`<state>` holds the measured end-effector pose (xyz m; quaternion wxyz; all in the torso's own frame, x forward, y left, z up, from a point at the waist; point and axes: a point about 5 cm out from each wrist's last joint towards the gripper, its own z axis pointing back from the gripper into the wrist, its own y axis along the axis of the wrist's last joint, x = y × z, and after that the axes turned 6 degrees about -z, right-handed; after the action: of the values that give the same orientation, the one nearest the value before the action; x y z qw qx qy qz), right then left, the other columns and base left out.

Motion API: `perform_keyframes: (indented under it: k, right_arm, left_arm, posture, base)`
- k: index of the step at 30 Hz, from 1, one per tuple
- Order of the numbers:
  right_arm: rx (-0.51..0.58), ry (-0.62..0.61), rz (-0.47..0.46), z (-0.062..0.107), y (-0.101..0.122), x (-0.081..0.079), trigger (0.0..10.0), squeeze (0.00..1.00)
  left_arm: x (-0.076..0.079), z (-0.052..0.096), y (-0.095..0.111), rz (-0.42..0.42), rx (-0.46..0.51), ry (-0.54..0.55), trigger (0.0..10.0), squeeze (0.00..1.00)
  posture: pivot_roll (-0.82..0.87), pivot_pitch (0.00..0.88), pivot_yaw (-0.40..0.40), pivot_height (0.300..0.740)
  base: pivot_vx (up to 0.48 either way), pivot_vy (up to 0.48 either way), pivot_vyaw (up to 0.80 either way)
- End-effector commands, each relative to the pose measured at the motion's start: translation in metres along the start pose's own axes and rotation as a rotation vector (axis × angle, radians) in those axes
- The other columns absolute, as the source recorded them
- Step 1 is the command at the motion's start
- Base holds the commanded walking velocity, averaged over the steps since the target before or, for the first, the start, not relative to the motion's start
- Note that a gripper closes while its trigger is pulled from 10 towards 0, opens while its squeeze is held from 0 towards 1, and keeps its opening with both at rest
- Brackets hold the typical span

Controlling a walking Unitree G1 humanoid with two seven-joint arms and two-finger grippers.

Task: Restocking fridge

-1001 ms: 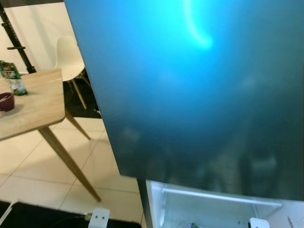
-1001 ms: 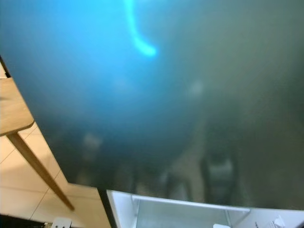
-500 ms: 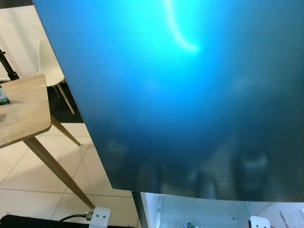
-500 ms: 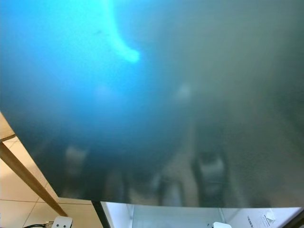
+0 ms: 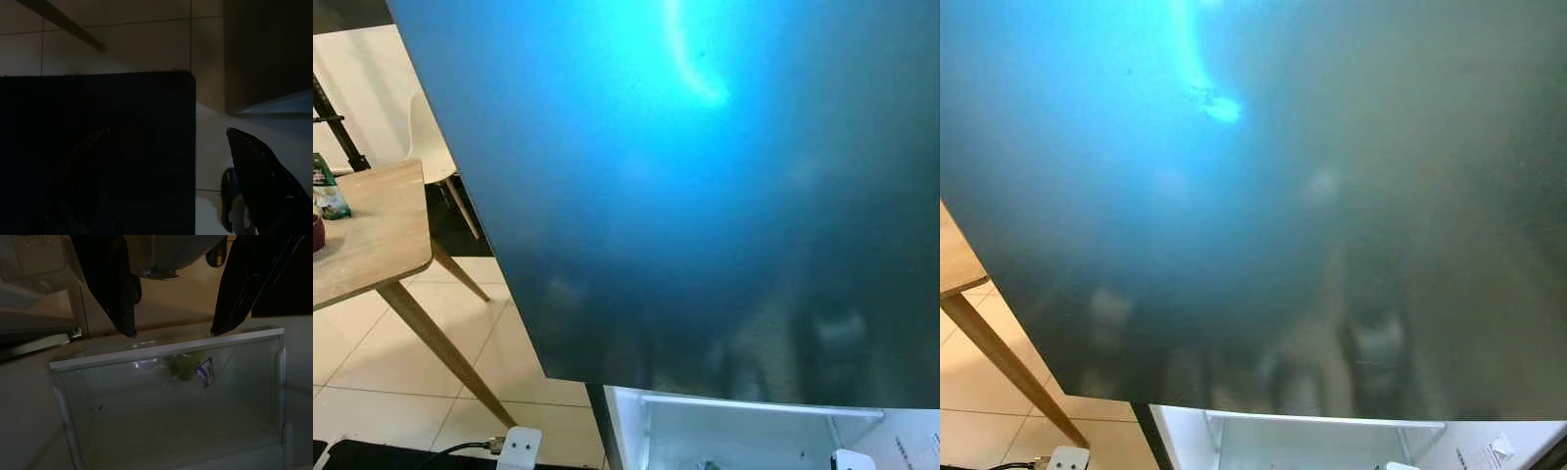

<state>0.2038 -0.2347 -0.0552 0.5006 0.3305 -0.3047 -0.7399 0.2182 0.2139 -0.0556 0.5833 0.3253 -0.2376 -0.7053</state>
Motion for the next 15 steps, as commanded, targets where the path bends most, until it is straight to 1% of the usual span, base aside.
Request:
perform_keyframes:
  k: [1, 14, 15]
  right_arm:
    - [-0.025, -0.001, -0.012, 0.0011, -0.0052, -0.0001, 10.0, 0.0]
    - [-0.038, -0.012, -0.002, 0.0002, -0.007, -0.0039, 10.0, 0.0]
    - [-0.039, -0.017, -0.009, 0.0001, -0.0072, -0.0039, 10.0, 0.0]
  left_arm:
    - [-0.0021, 0.0011, -0.003, -0.002, -0.007, 0.009, 10.0, 0.0]
    - [-0.0012, 0.0002, -0.0012, 0.017, -0.008, 0.01, 10.0, 0.0]
    - [-0.0007, 0.0, -0.001, 0.002, -0.011, 0.005, 10.0, 0.0]
  posture:
    - [-0.08, 0.112, 0.054, 0.706]
    - [-0.09, 0.111, 0.053, 0.706]
    - [-0.09, 0.111, 0.053, 0.706]
  base:
    - [0.0, 0.0, 0.0]
    - [0.0, 0.0, 0.0]
    - [0.0, 0.0, 0.0]
